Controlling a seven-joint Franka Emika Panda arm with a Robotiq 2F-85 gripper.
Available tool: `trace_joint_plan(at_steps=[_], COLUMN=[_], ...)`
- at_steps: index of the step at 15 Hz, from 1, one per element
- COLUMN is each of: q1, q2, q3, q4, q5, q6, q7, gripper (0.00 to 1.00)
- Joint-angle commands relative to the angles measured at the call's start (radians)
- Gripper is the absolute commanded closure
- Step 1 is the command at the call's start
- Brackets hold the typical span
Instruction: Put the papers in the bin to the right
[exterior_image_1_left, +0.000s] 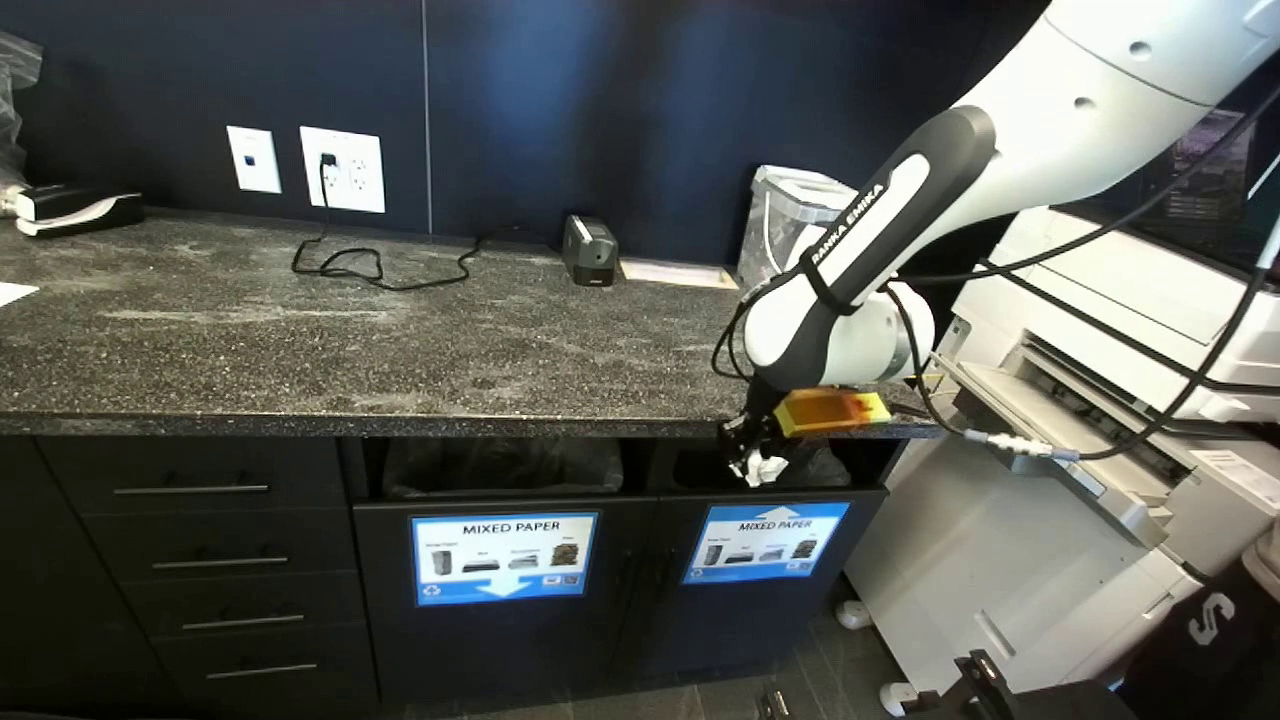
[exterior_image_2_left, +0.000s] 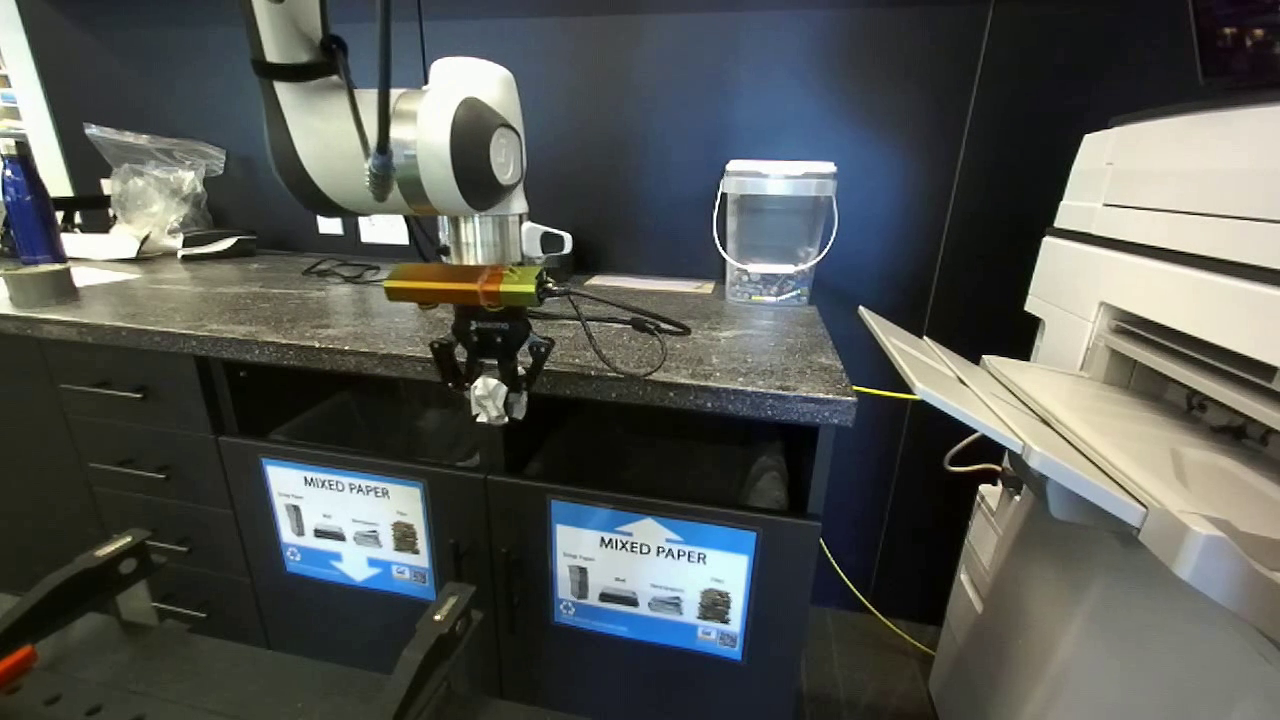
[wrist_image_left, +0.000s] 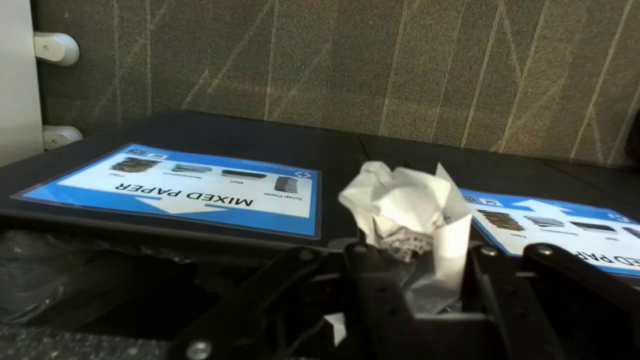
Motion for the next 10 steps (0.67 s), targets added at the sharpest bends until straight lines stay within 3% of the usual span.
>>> trace_joint_plan(at_steps=[1, 5, 10], q1=[0.011, 0.022, 0.038], q2=[-0.019, 0.049, 0.231], q3=[-0.010, -0.036, -0.063], q4=[-0.127, -0.190, -0.166], q5=[0.023, 0.034, 0.126], q6=[0.203, 0.479, 0.829], q7=[0.036, 0.057, 0.058], gripper=[0.86, 0.86, 0.86])
